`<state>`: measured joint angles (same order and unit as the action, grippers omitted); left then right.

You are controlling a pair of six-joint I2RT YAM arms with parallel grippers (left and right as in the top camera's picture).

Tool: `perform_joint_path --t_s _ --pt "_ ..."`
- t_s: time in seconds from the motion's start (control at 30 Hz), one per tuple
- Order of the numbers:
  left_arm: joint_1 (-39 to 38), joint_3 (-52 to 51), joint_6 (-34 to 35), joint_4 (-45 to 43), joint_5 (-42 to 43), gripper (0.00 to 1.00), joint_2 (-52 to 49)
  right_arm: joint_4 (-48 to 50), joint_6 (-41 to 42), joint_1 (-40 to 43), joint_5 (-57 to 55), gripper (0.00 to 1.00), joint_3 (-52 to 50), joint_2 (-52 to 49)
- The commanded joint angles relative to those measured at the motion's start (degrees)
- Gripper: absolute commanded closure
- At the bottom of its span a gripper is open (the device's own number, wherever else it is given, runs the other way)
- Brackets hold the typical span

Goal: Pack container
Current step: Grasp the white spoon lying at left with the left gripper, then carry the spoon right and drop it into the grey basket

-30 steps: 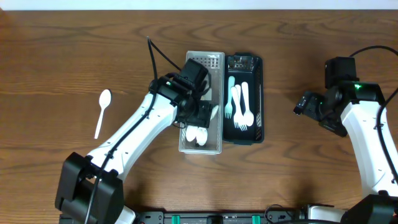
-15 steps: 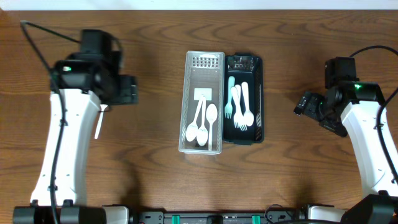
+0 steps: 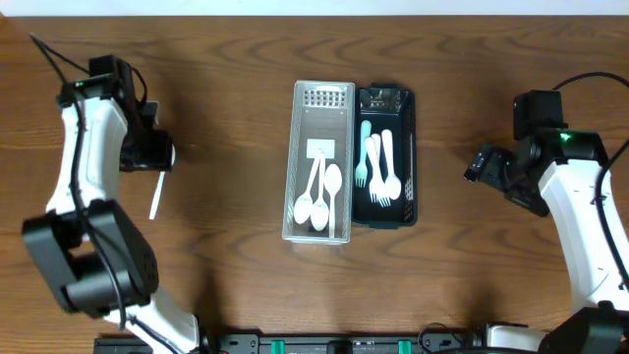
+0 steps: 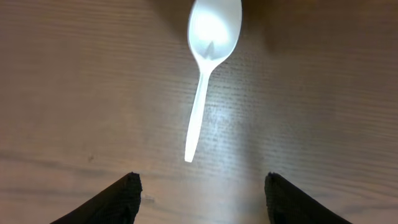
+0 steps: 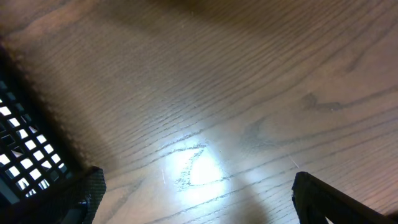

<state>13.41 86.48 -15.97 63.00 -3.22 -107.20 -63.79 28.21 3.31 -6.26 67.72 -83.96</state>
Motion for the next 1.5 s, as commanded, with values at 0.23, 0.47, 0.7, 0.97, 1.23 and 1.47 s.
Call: perform_joint_path --t_s 0.23,0.47,0.7,0.97,1.23,1.47 --pt "0.2 -0.76 -2.51 -4.28 -0.5 0.33 -9.03 0.37 -0.02 0.04 -1.55 0.01 -0.13 -0.04" --pt "0.33 -0.76 -10.45 -7.26 -0.5 0.39 -10.97 0.33 0.0 0.04 -2.32 0.01 -0.13 -0.04" --pt "1.29 -0.76 -11.93 -7.43 -0.5 0.46 -14.25 0.5 -0.02 0.04 -2.58 0.01 -0.13 -0.04" --pt "1.75 -1.03 -11.89 -7.37 -0.48 0.49 -16.79 0.37 0.0 0.04 -2.78 0.01 -0.13 -0.04" --pt "1.68 -3.58 -11.76 -7.19 -0.28 0.94 -18.29 0.26 0.0 0.04 -2.75 0.01 -0.13 -0.04" --pt "-0.63 0.09 -8.5 -4.63 3.26 0.94 -14.45 0.28 0.0 0.04 -2.73 0.01 -0.13 -0.04"
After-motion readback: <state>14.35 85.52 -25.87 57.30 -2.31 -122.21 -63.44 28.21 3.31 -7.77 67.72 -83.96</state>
